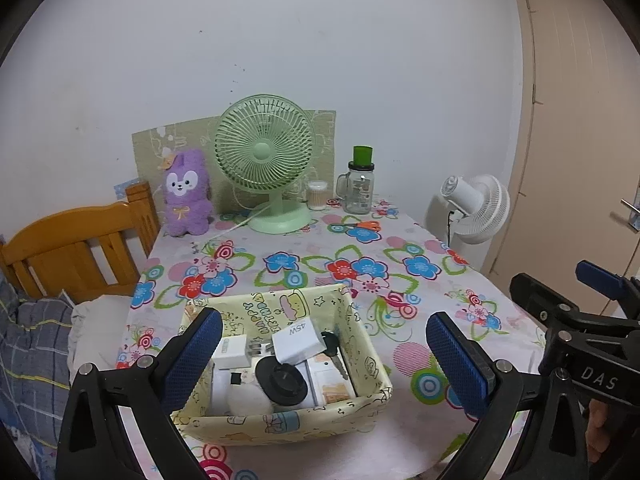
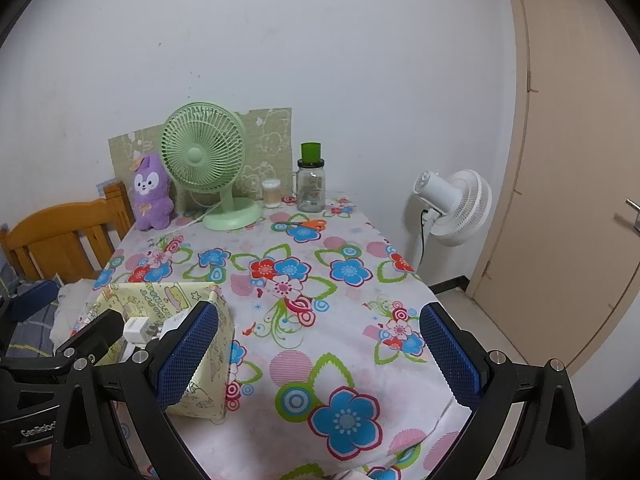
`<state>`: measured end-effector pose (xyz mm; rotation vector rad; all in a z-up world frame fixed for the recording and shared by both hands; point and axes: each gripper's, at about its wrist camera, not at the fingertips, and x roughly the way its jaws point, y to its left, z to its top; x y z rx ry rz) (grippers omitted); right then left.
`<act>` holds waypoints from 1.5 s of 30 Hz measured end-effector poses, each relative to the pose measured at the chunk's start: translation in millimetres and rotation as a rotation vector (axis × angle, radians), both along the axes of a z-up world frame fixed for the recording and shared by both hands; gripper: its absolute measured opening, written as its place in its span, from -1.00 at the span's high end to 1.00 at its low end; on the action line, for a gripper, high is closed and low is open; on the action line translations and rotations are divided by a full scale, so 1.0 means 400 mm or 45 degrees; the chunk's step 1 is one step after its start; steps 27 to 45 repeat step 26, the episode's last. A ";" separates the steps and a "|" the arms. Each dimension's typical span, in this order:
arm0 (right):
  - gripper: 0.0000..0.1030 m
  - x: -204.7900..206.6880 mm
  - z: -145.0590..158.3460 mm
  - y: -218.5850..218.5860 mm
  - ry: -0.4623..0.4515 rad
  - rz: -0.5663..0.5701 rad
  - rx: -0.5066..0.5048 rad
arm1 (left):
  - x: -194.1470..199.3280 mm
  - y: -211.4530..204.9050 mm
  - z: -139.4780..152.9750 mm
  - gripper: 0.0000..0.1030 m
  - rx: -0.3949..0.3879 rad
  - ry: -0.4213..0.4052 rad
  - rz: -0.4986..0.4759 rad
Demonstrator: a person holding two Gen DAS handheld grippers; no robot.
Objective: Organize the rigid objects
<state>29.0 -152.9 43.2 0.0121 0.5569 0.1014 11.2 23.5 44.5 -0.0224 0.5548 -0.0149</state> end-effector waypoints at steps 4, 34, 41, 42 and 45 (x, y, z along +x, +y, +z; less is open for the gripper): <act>-0.98 0.006 -0.005 -0.003 0.007 0.011 0.011 | 0.004 -0.003 0.000 -0.99 0.011 0.001 0.004; -0.98 0.044 -0.018 0.003 0.029 0.023 -0.009 | 0.027 0.005 -0.020 -0.99 -0.006 0.030 0.020; -0.98 0.044 -0.018 0.003 0.029 0.023 -0.009 | 0.027 0.005 -0.020 -0.99 -0.006 0.030 0.020; -0.98 0.044 -0.018 0.003 0.029 0.023 -0.009 | 0.027 0.005 -0.020 -0.99 -0.006 0.030 0.020; -0.98 0.044 -0.018 0.003 0.029 0.023 -0.009 | 0.027 0.005 -0.020 -0.99 -0.006 0.030 0.020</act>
